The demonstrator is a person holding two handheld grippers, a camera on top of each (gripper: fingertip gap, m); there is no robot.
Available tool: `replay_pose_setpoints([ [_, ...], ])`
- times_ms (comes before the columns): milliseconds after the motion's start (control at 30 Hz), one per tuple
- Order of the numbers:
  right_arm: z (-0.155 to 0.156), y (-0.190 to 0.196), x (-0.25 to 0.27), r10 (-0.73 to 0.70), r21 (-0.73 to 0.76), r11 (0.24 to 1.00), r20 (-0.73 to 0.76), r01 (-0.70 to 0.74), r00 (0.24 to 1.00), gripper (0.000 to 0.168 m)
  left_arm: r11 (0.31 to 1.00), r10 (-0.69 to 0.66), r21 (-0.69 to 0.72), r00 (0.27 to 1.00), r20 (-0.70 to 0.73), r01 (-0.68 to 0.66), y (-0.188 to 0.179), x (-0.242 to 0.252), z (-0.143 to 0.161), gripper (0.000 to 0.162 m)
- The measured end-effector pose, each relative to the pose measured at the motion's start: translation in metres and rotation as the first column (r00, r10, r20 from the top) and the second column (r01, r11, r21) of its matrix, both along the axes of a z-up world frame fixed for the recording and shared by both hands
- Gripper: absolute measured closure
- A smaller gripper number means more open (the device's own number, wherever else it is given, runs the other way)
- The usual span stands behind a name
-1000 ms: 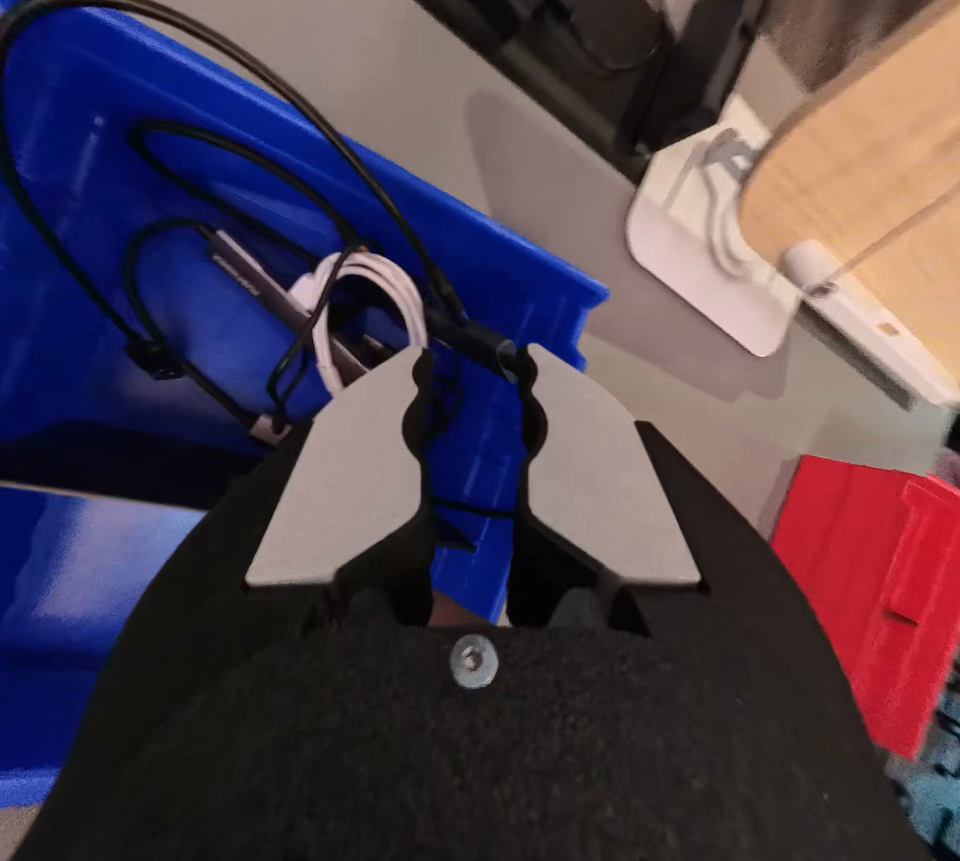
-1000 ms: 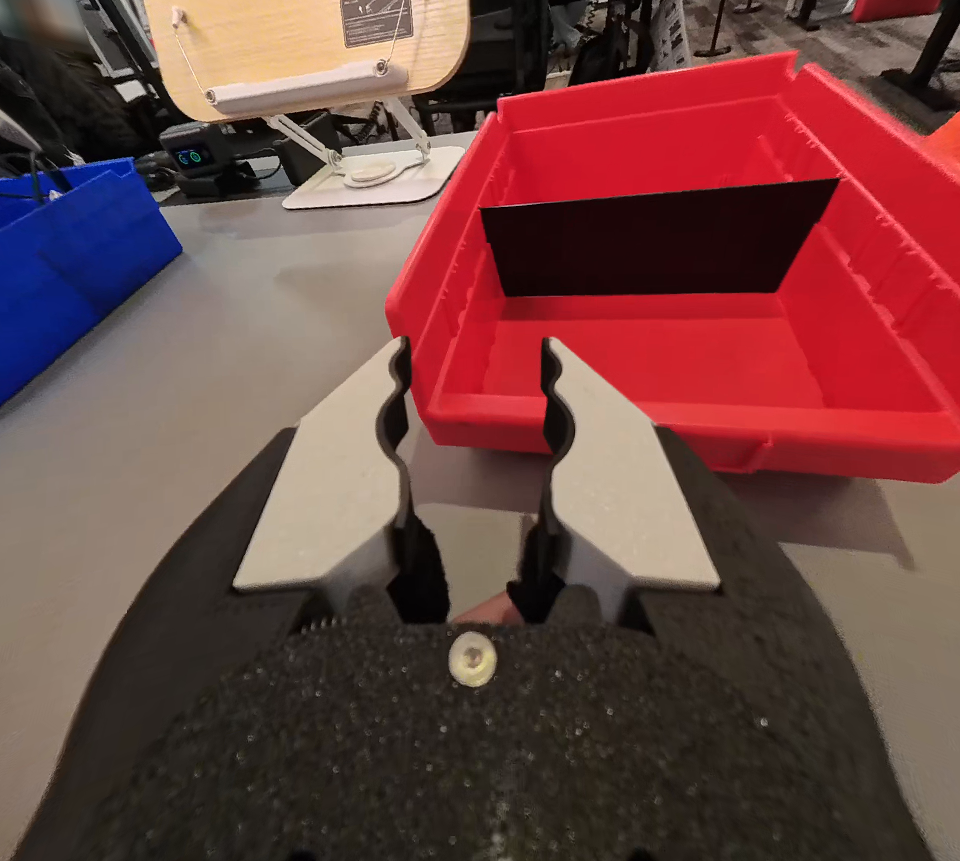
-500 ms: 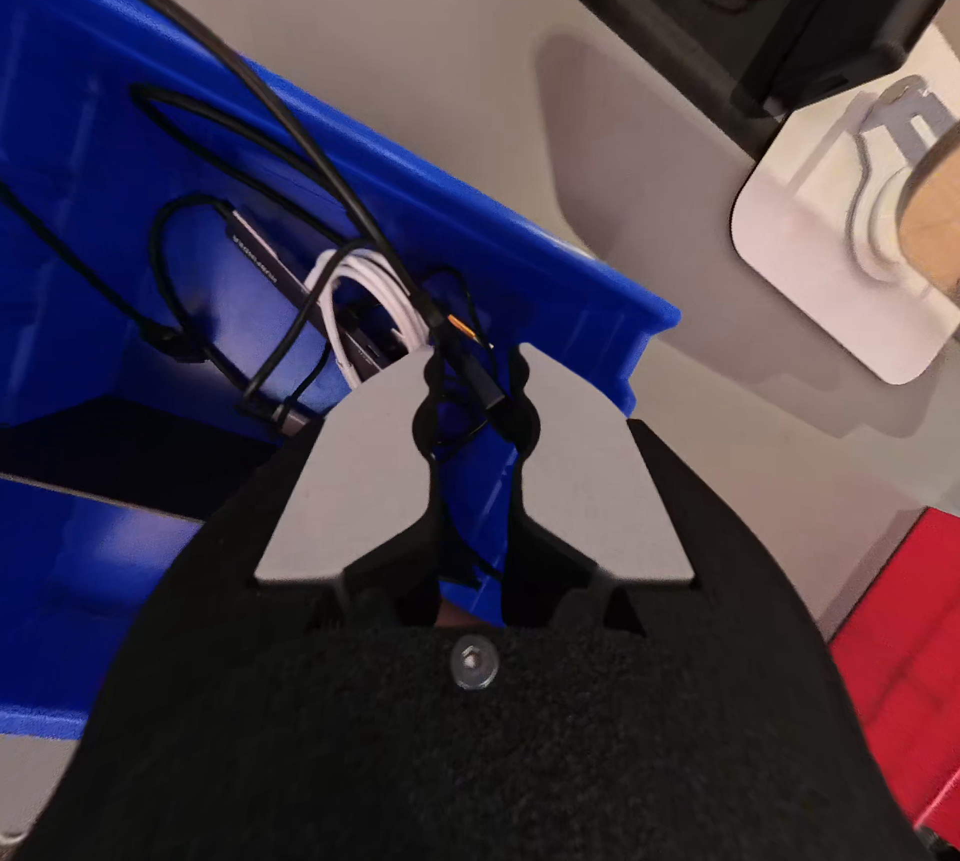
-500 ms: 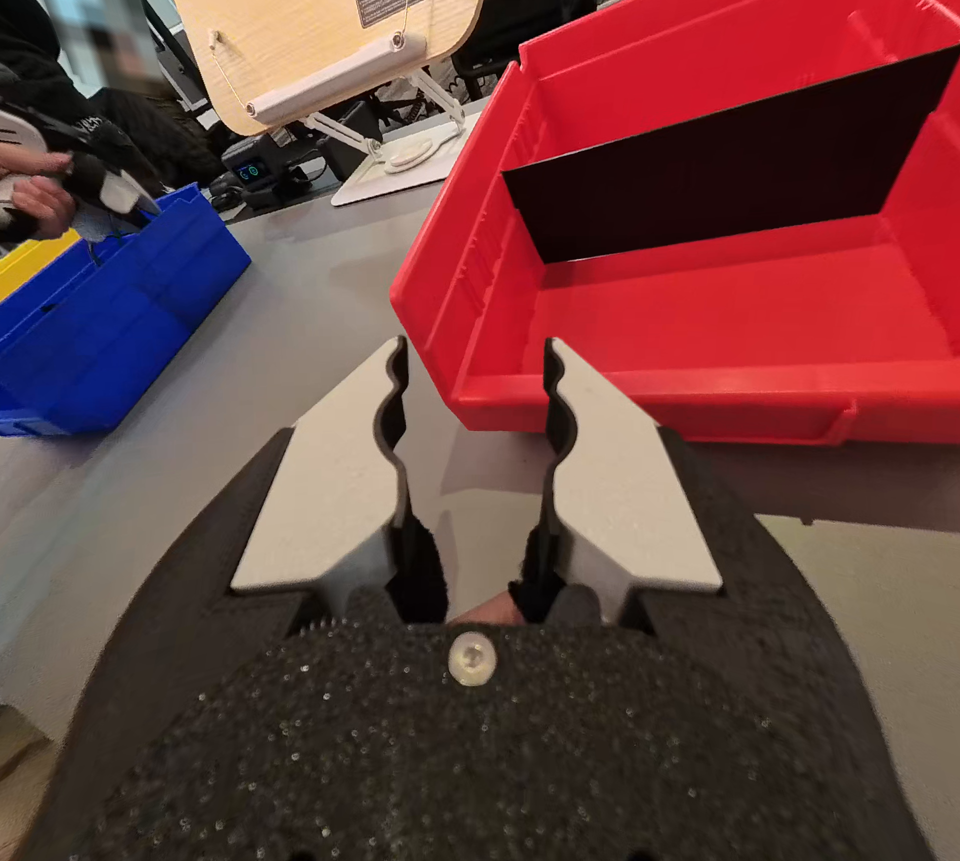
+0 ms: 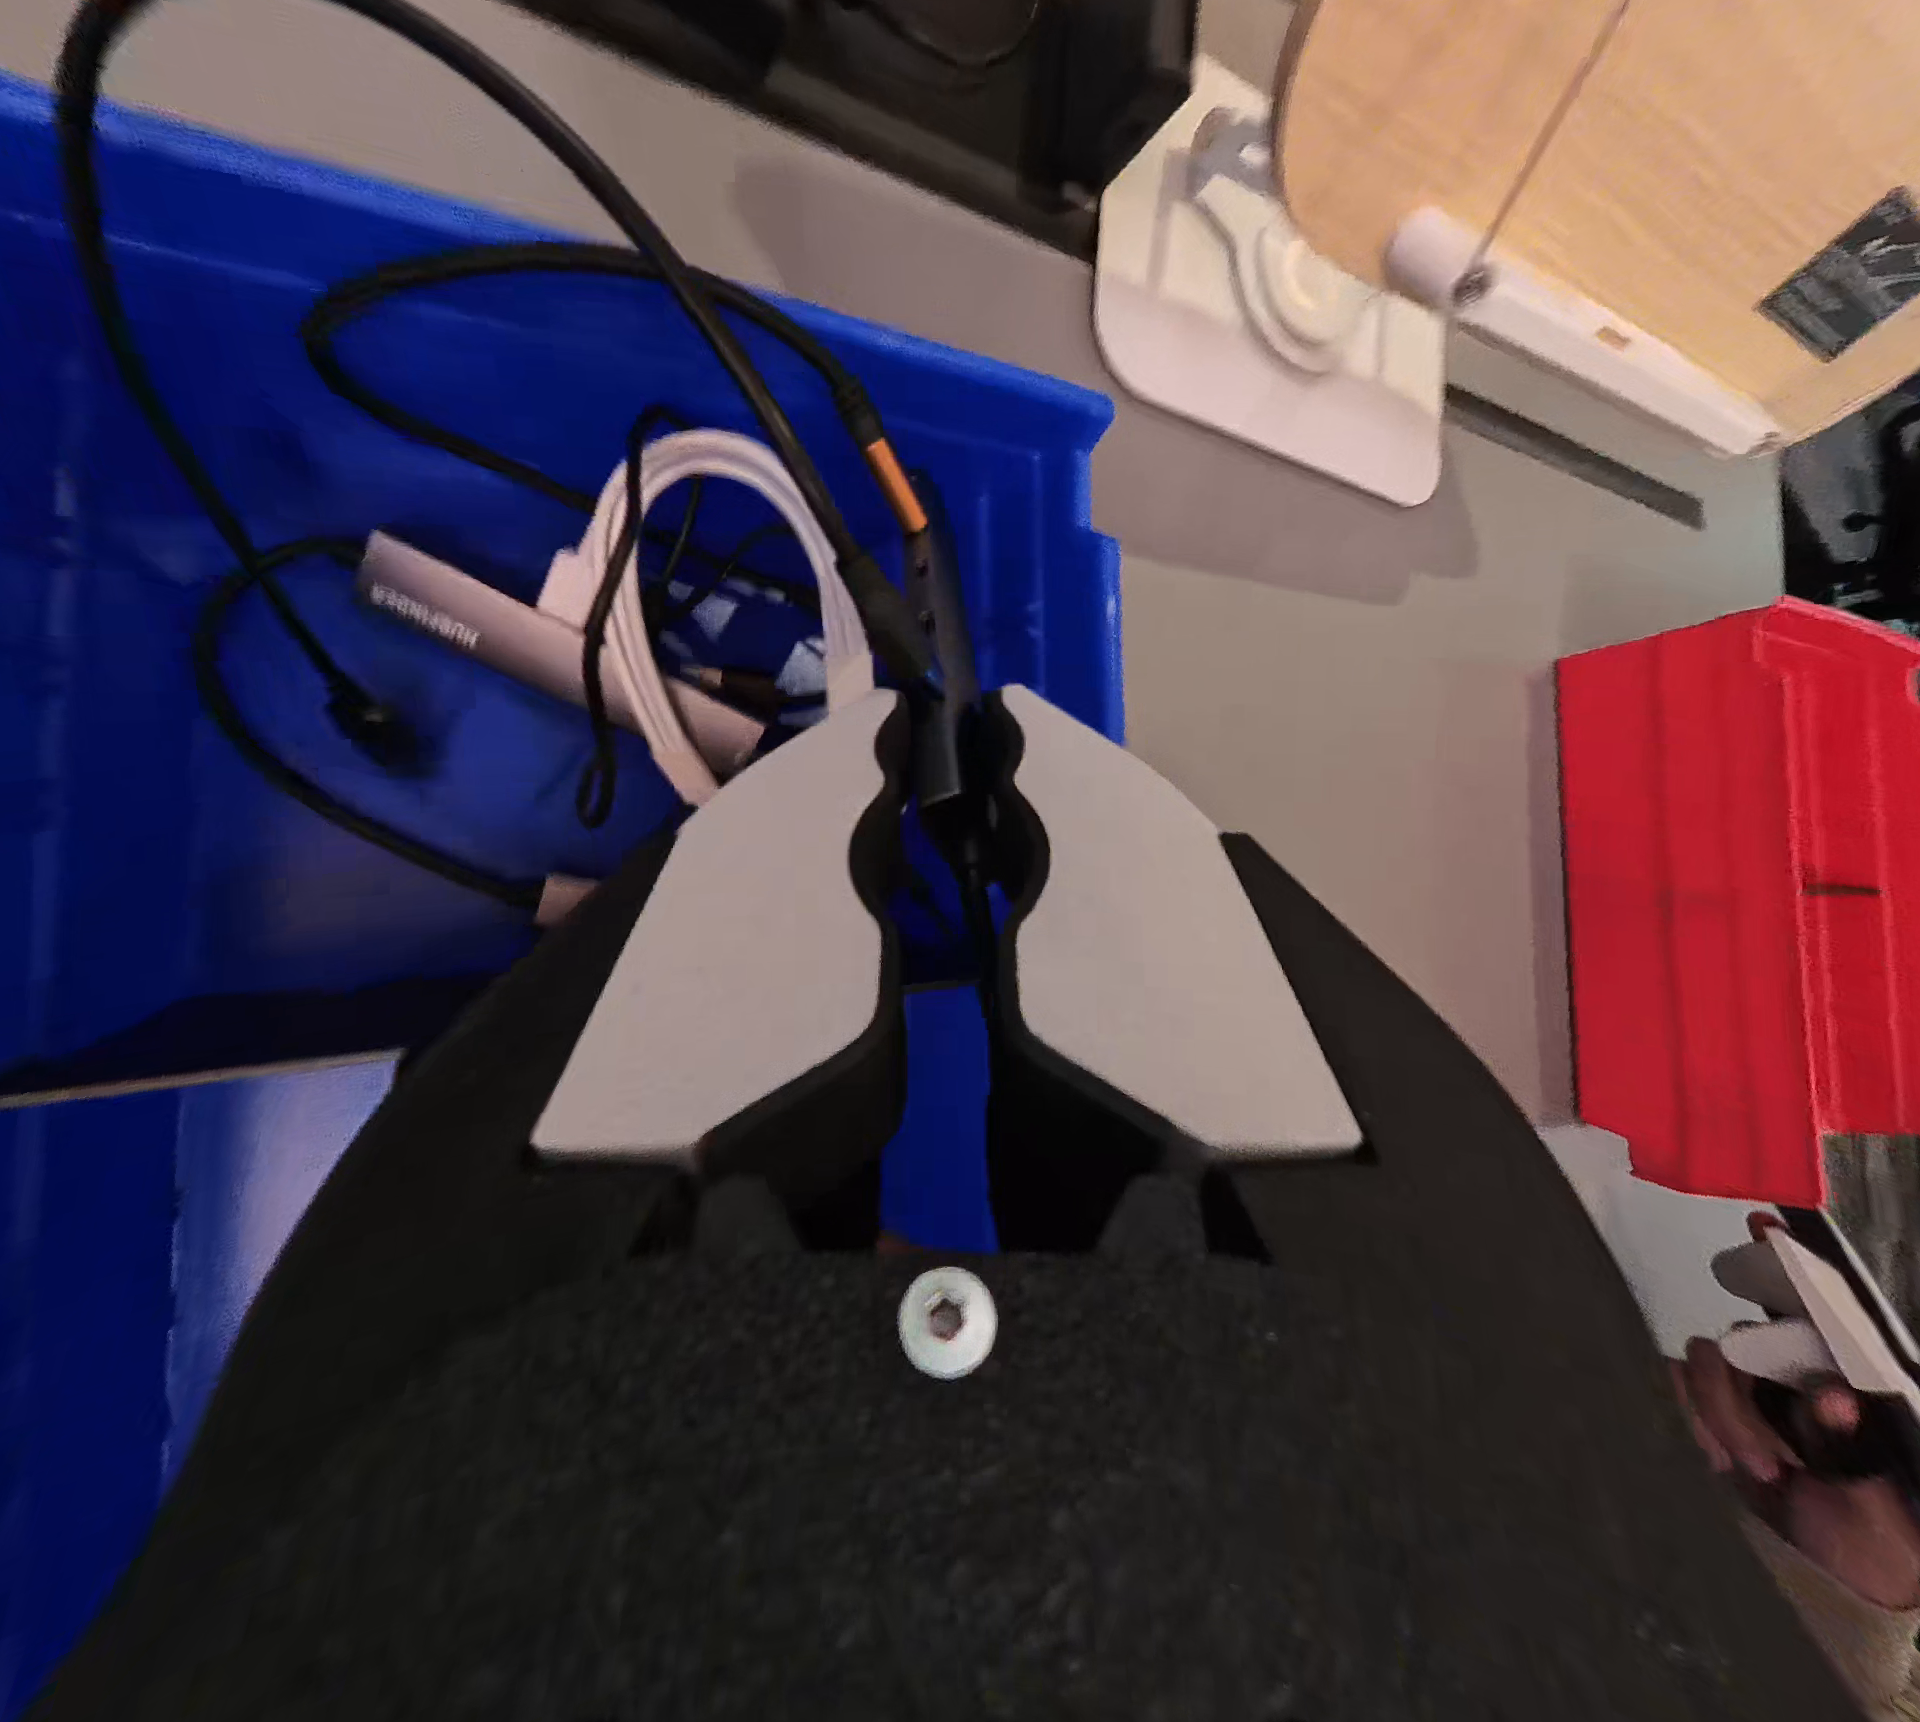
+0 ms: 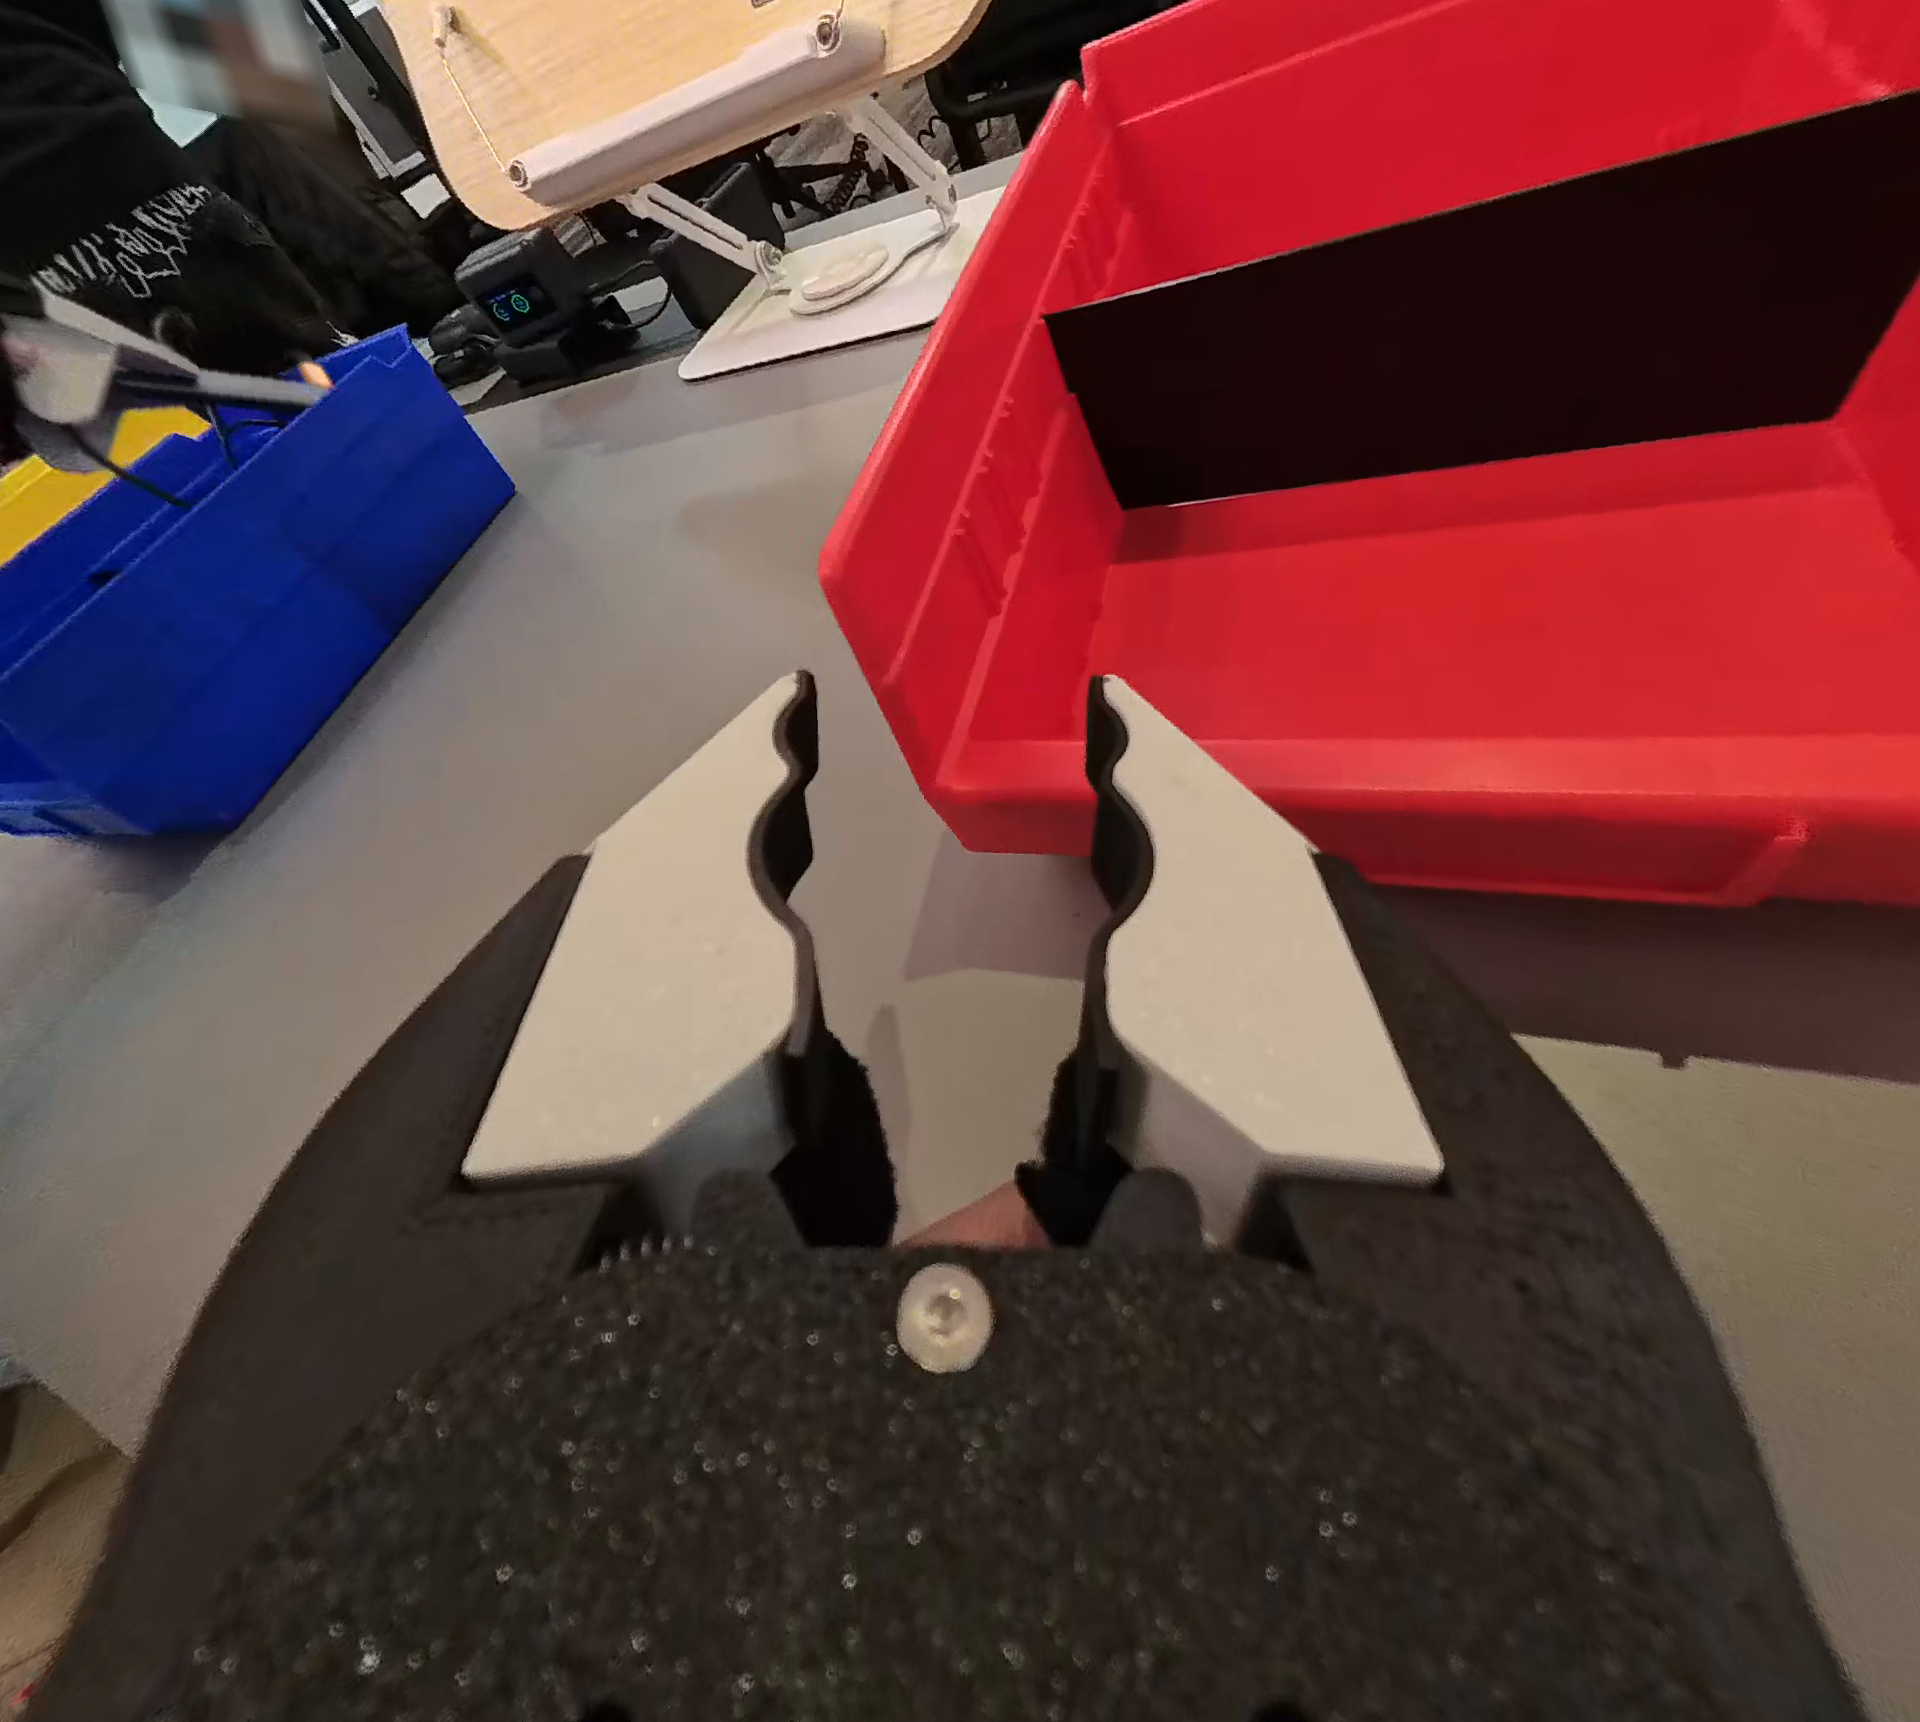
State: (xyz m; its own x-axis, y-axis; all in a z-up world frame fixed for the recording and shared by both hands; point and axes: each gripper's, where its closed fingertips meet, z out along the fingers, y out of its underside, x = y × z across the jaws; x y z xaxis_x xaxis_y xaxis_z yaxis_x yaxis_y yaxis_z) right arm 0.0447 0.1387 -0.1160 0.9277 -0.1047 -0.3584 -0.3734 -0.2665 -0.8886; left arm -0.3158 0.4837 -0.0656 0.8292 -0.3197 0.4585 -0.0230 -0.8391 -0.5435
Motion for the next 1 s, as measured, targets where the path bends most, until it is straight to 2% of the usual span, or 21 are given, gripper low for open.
replay_pose_setpoints([
  [33,0.0,0.0,0.0,-0.002,-0.002,1.0,0.006,0.002,1.0,0.118,0.998,-0.017,0.056,1.0,0.02,0.016,0.001,0.001,0.011,0.15],
  [167,0.001,-0.001,0.001,-0.013,-0.002,1.0,0.023,0.013,1.0,0.119,0.956,-0.108,0.278,0.994,0.028,0.096,-0.008,0.006,0.073,0.151],
  [267,0.002,-0.001,0.0,-0.015,0.001,1.0,0.026,0.015,1.0,0.119,0.854,-0.185,0.484,0.981,-0.056,0.189,-0.023,0.014,0.141,0.151],
  [333,0.002,-0.001,-0.001,-0.015,0.001,1.0,0.037,0.015,0.999,0.119,0.722,-0.228,0.638,0.962,-0.148,0.269,-0.041,0.024,0.193,0.152],
  [400,0.004,-0.001,-0.002,-0.016,0.004,1.0,0.053,0.016,0.998,0.12,0.548,-0.26,0.756,0.932,-0.253,0.358,-0.069,0.038,0.238,0.152],
  [467,0.007,-0.001,-0.003,-0.013,0.018,1.0,0.07,0.012,0.997,0.12,0.384,-0.285,0.81,0.892,-0.351,0.442,-0.103,0.057,0.26,0.152],
  [500,0.01,-0.001,-0.005,-0.008,0.03,1.0,0.078,0.005,0.997,0.12,0.311,-0.3,0.817,0.866,-0.4,0.485,-0.122,0.068,0.259,0.152],
  [567,0.017,0.0,-0.012,0.015,0.062,0.998,0.089,-0.021,0.996,0.12,0.203,-0.263,0.796,0.815,-0.516,0.57,-0.151,0.087,0.238,0.152],
  [700,0.039,-0.002,-0.049,0.165,0.149,0.973,0.091,-0.178,0.982,0.12,0.041,-0.163,0.724,0.72,-0.675,0.689,-0.2,0.117,0.156,0.152],
  [767,0.046,-0.005,-0.076,0.276,0.171,0.942,0.095,-0.289,0.956,0.12,-0.008,-0.121,0.689,0.683,-0.72,0.724,-0.219,0.127,0.113,0.152],
  [867,0.06,-0.017,-0.125,0.477,0.222,0.849,0.068,-0.479,0.876,0.119,-0.091,-0.073,0.624,0.62,-0.782,0.776,-0.244,0.137,0.057,0.152],
  [933,0.063,-0.019,-0.149,0.526,0.218,0.821,0.071,-0.528,0.848,0.12,-0.16,-0.054,0.587,0.586,-0.808,0.794,-0.262,0.14,0.03,0.152],
  [1000,0.058,-0.012,-0.165,0.523,0.174,0.827,0.111,-0.535,0.845,0.122,-0.188,-0.068,0.585,0.584,-0.809,0.789,-0.277,0.142,0.012,0.152],
])
